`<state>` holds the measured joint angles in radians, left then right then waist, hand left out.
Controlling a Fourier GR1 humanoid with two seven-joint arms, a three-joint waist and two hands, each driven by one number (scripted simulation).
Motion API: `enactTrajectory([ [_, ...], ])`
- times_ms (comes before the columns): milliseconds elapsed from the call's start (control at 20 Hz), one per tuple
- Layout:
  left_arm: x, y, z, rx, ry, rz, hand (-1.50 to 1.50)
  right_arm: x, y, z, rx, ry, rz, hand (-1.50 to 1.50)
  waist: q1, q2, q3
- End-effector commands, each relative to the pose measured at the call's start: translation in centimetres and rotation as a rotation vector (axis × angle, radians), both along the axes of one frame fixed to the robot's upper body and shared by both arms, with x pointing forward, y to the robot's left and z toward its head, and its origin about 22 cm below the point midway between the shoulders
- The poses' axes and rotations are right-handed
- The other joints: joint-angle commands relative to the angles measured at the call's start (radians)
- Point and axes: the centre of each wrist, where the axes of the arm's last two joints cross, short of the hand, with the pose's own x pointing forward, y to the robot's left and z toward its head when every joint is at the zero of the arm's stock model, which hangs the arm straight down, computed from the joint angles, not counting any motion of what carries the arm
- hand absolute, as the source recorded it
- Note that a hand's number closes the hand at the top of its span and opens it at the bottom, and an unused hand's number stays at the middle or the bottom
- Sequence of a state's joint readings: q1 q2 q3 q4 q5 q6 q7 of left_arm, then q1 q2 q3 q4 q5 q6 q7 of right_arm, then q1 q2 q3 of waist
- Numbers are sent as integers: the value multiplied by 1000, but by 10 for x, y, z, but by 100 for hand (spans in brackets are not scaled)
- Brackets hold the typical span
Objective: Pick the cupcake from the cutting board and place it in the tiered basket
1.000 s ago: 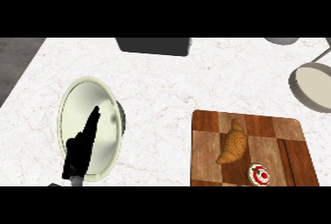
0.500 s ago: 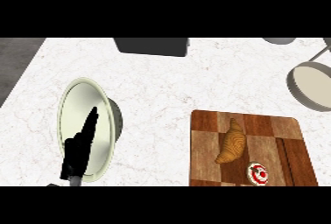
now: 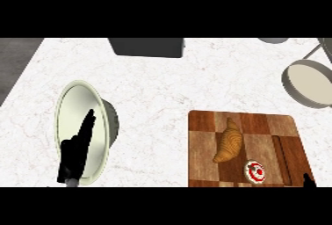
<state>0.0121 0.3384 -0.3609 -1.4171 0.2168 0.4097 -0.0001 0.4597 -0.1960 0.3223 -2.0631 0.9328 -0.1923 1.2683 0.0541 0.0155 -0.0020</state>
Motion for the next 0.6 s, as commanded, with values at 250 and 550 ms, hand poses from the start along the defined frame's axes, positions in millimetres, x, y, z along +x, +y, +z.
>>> enactTrajectory([
  [250, -11, 5, -12, -4, 25, 24, 0, 38, 28, -3, 36, 232, -98, -150, -27, -6, -2],
  [550, -7, -9, -12, 0, 26, 43, 0, 61, 27, -16, 63, 248, -104, -150, -42, -9, 1],
])
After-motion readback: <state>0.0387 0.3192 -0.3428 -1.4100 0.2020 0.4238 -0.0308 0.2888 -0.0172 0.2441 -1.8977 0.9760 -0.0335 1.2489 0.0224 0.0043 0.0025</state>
